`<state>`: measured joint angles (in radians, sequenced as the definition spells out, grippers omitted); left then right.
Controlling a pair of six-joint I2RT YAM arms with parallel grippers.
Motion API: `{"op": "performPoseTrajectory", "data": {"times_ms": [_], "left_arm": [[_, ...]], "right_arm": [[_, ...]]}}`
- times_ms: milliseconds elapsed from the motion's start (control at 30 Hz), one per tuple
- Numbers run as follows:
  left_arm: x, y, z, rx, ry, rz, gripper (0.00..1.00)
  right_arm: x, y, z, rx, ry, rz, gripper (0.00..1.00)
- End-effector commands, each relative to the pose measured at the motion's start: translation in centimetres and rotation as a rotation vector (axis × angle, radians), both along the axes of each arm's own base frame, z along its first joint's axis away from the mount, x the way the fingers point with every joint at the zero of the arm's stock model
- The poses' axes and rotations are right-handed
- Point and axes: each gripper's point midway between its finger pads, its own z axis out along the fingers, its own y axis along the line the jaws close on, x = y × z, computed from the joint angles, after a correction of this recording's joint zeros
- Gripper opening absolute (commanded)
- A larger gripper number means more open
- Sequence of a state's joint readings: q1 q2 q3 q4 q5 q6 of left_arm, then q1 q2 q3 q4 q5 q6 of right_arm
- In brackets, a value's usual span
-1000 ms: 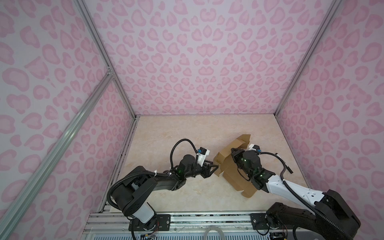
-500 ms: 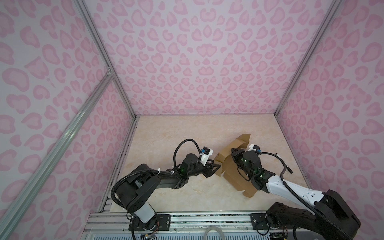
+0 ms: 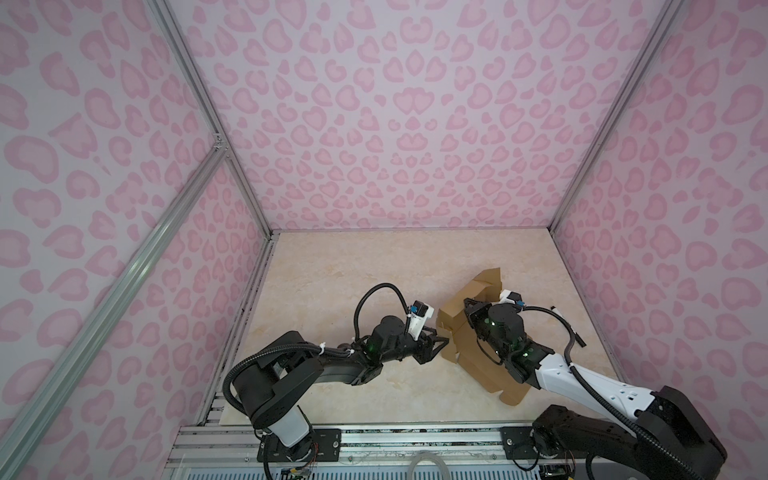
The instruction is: Fold the paper box
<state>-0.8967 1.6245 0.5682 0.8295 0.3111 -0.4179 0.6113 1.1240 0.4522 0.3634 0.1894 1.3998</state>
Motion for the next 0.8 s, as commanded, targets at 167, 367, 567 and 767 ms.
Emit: {"op": "performPoseTrajectory", "data": {"times_ms": [167, 367, 567, 767], "left_arm": [[1.2, -0.6, 1.8, -0.040, -0.005, 0.048, 0.49], [1.2, -1.4, 1.2, -0.036, 0.015, 0.049, 0.48], [1.1, -2.2, 1.0, -0.038, 0.027, 0.052, 0.46], [1.5, -2.2, 0.8, -0.028, 0.029, 0.087, 0.43]], "right_arm": [[-1.1, -0.4, -0.8, -0.035, 0.013, -0.016, 0.00], [-1.5, -0.2, -1.0, -0.026, 0.010, -0.025, 0.00], [-1.8, -0.3, -0.3, -0.038, 0.003, -0.043, 0.00], [-2.3, -0.6, -0.1, -0.046, 0.003, -0.064, 0.00]]}}
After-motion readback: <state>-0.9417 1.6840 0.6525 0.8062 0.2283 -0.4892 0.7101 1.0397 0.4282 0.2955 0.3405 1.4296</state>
